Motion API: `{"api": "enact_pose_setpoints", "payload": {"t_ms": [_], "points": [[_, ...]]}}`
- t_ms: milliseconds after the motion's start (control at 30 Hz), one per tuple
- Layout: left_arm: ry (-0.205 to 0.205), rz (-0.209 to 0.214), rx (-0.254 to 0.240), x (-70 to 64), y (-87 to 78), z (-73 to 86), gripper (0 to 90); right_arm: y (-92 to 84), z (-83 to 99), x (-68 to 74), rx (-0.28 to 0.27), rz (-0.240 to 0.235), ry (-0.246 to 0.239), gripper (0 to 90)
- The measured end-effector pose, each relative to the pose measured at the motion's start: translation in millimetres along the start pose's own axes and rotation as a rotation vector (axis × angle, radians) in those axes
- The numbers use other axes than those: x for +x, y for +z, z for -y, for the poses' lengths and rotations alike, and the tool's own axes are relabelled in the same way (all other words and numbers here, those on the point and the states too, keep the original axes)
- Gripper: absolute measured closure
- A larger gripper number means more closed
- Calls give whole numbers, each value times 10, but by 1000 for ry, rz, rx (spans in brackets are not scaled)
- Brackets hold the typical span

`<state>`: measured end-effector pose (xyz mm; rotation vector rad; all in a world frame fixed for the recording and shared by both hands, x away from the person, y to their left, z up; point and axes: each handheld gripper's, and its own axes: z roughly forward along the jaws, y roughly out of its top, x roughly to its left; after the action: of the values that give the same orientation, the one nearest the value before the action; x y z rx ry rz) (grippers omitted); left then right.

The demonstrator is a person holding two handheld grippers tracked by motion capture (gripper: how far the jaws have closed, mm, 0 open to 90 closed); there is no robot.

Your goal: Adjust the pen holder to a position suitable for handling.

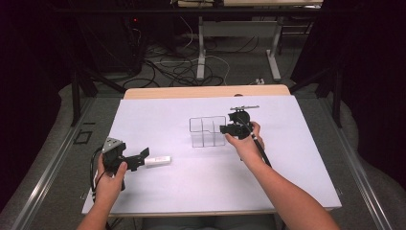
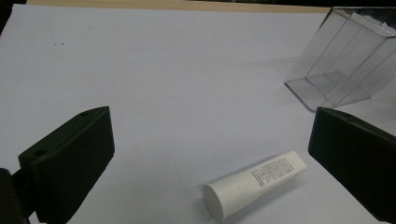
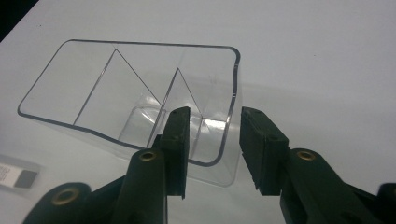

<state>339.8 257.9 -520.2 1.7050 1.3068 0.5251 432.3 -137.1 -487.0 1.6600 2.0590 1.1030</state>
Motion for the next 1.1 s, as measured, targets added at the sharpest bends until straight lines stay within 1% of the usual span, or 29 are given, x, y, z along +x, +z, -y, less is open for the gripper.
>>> {"api": "enact_pose_setpoints", "payload": {"t_ms": [33,133,200,233,300,333,400,467,500,533,600,633,733,767,833,900,1000,1033,1100], "points": [[-1,-1,1,1,0,2,5,-33,11,-39,-28,-29,-9,595],[1,-3,1,3,1,1,5,-68,13,-53,-38,-27,-14,584],[-3,-4,5,0,2,3,5,-108,12,-75,-56,-44,-22,564],[-2,-4,5,-1,5,3,5,-119,14,-92,-77,-52,-37,553],[-1,-4,3,-4,11,4,5,-156,21,-114,-94,-63,-52,544],[0,-4,4,-6,13,4,5,-192,33,-134,-106,-76,-58,529],[0,-3,4,-8,14,3,5,-214,39,-144,-109,-81,-64,521],[1,-4,4,-7,13,3,5,-257,55,-166,-121,-90,-83,506],[2,-4,4,-5,13,3,4,-270,62,-176,-129,-94,-93,493],[3,-4,4,-2,12,4,5,-311,87,-202,-147,-112,-109,470],[3,-4,3,1,11,3,5,-324,96,-209,-153,-120,-110,465],[4,-4,2,3,12,2,5,-351,118,-234,-165,-126,-128,440],[9,-7,6,9,8,0,5,-381,144,-256,-169,-132,-142,420],[8,-8,3,11,8,0,5,-417,171,-280,-178,-138,-156,407],[8,-8,3,15,6,-1,5,-429,181,-287,-188,-140,-161,398],[9,-8,3,20,7,-2,5,-466,207,-307,-209,-129,-187,370],[13,-5,7,27,-1,-8,4,-523,249,-336,-220,-127,-217,343],[14,-4,8,29,-3,-9,4,-546,269,-347,-223,-125,-224,314],[19,0,9,31,-7,-10,4,-580,298,-362,-224,-116,-229,311]]}}
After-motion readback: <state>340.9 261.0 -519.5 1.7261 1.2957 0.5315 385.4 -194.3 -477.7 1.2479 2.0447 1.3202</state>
